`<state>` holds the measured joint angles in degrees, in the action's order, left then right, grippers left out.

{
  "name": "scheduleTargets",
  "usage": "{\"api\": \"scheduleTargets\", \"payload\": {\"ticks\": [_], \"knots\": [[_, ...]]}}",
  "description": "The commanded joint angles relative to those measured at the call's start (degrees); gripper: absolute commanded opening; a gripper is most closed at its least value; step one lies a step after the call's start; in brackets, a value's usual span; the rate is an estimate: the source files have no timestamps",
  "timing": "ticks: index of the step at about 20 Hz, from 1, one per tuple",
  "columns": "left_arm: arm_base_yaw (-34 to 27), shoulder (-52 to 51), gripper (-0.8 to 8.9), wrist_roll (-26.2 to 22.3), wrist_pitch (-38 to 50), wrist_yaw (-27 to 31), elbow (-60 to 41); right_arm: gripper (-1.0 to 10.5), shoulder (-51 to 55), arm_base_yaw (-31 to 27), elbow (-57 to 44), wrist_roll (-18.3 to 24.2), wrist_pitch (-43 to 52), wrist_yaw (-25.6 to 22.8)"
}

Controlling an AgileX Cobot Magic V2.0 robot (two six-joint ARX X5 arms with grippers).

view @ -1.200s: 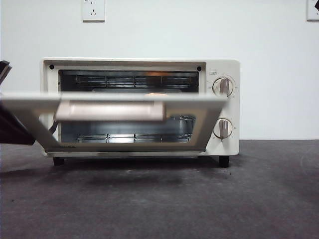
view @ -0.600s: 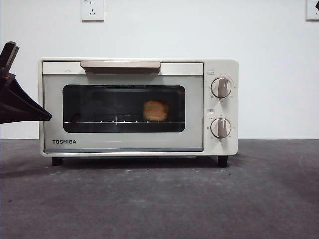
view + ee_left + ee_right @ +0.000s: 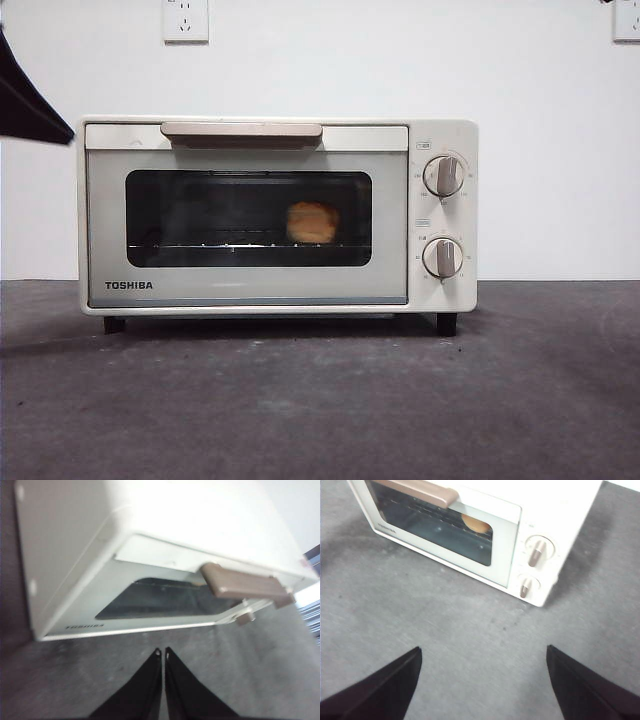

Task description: The left arm flap open the oven, the right arm pick bread and place it into oven, the left arm flap close the oven

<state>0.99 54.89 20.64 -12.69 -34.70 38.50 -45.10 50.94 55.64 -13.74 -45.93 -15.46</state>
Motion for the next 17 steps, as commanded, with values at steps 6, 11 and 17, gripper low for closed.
{"api": "scheduleTargets", "payload": {"ticks": [6, 11, 17], "knots": [[8.5, -11.9, 0.16, -14.1, -23.6, 17.7, 12.7, 4.0, -1.3, 0.2, -4.3, -1.1, 10.1, 6.6], [11.1, -15.9, 0.16, -14.2, -28.7, 19.9, 14.8, 4.0, -1.3, 0.2, -5.9, -1.6, 11.7, 6.6], [11.4, -17.2, 0.16, -14.2, -31.5, 19.9, 14.8, 3.9, -1.2, 0.2, -5.9, -2.0, 13.8, 6.6]]}}
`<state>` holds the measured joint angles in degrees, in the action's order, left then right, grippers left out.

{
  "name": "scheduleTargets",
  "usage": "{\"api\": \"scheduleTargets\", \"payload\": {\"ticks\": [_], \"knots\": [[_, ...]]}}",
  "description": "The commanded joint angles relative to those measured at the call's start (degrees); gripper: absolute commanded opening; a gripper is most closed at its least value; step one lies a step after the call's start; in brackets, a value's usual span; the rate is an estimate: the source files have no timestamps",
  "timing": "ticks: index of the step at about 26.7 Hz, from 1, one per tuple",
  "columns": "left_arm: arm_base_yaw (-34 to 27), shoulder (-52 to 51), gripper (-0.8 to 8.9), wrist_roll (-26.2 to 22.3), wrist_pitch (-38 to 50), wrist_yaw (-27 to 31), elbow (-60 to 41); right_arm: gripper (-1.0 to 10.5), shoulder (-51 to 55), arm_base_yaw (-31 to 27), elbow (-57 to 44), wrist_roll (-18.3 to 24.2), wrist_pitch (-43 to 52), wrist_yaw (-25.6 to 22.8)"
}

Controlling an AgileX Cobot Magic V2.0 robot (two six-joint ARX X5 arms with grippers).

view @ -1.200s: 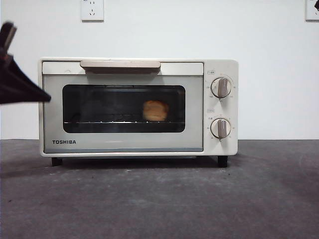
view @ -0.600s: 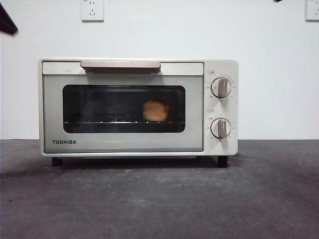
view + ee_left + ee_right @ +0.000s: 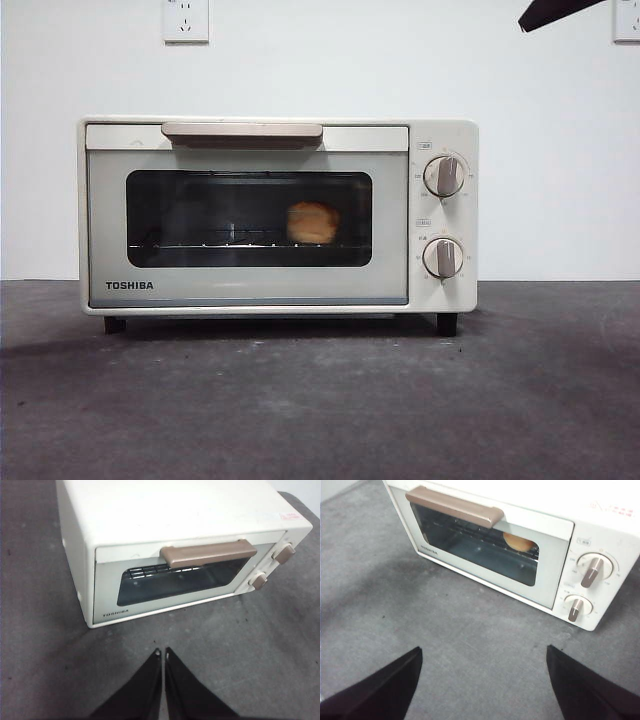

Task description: The left arm flap open the oven, the right arm pick bread and place it into oven, the left arm flap close the oven

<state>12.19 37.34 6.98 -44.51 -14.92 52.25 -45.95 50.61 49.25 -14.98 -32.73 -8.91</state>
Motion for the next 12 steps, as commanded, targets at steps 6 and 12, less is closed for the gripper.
{"api": "scheduleTargets", "payload": {"ticks": [6, 12], "knots": [[0.2, 0.4, 0.17, -0.5, 0.3, 0.1, 1.0, 3.3, -0.4, 0.5, 0.5, -0.7, 0.5, -0.1], [0.2, 0.4, 0.20, -0.5, 0.3, 0.1, 1.0, 0.1, -0.4, 0.5, 0.5, -0.7, 0.6, -0.1]]}}
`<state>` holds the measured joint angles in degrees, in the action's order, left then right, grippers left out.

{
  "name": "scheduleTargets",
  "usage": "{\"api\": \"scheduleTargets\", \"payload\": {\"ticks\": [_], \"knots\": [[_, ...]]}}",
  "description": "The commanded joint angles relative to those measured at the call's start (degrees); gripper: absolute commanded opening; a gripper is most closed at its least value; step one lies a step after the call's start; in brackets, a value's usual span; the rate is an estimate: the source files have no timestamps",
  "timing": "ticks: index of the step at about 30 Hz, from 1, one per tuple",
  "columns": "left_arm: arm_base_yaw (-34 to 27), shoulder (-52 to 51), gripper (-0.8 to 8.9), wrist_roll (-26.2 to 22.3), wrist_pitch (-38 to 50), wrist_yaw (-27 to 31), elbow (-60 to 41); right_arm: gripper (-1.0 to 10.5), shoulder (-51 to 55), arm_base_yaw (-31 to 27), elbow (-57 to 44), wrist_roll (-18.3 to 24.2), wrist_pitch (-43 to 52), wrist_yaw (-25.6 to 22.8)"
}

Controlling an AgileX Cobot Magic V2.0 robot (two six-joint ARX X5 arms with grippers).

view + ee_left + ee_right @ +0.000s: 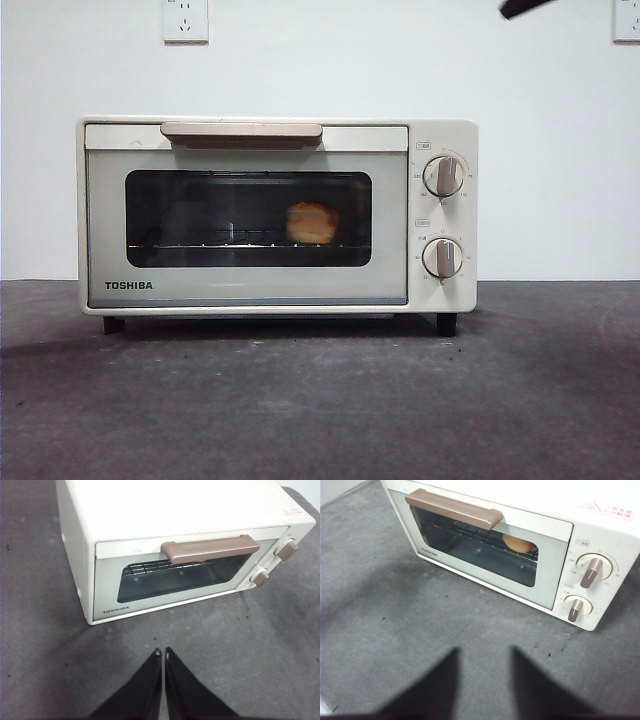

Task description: The left arm flap open the oven, the right arm pick bread and place it into oven, the left arm flap close the oven

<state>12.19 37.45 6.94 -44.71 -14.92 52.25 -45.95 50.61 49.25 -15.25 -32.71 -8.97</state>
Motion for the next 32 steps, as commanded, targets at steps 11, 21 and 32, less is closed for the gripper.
{"api": "scheduleTargets", "payload": {"ticks": [11, 21, 32], "knots": [[0.2, 0.3, 0.20, -0.5, 0.5, 0.1, 1.0, 0.1, -0.4, 0.5, 0.5, -0.4, 0.5, -1.2], [0.2, 0.3, 0.20, -0.5, 0.5, 0.1, 1.0, 0.1, -0.4, 0.5, 0.5, -0.4, 0.5, -1.2], [-2.6, -5.7, 0.20, -7.4, 11.7, 7.3, -2.0, 0.1, -0.4, 0.5, 0.5, -0.4, 0.5, -1.2]]}}
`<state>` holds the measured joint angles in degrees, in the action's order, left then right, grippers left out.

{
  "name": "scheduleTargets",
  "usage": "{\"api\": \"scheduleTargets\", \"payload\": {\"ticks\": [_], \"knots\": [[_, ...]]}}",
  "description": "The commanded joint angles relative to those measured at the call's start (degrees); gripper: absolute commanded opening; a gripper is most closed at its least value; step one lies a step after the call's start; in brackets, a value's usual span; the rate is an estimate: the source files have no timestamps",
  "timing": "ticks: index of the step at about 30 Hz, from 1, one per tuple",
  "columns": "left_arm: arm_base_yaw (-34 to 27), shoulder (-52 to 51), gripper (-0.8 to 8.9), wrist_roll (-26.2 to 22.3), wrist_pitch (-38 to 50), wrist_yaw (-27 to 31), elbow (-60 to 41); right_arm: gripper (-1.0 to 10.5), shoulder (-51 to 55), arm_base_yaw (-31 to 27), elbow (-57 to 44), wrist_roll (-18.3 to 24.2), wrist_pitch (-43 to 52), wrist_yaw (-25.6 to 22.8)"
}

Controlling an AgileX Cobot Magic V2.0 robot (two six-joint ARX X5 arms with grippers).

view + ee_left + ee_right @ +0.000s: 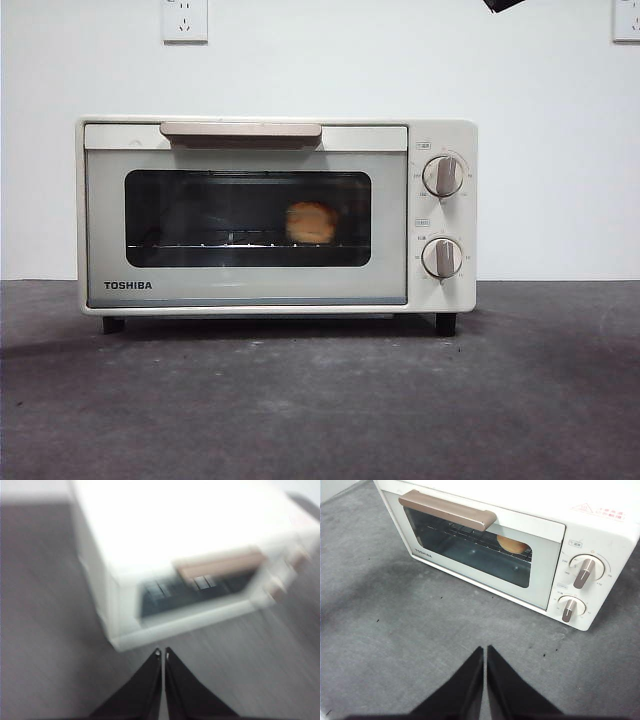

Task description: The left arm flap open the oven, the right arm pick bread and place it into oven, the left arm flap close the oven

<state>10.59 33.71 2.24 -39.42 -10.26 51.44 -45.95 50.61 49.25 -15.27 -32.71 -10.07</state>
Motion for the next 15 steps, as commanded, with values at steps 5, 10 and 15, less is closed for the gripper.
{"api": "scheduleTargets", "payload": {"ticks": [5, 10, 15], "knots": [[-5.0, -9.5, 0.20, -3.4, 23.0, 9.9, -10.4, 0.1, -0.4, 0.5, 0.5, -0.4, 0.5, -0.1], [-8.5, -17.1, 0.20, -5.2, 28.7, 16.0, -20.5, 0.1, -0.4, 0.5, 0.5, -0.4, 0.5, -0.1], [-10.6, -23.0, 0.20, -5.3, 28.7, 18.4, -29.7, 0.1, -0.4, 0.5, 0.5, -0.4, 0.5, -0.1]]}}
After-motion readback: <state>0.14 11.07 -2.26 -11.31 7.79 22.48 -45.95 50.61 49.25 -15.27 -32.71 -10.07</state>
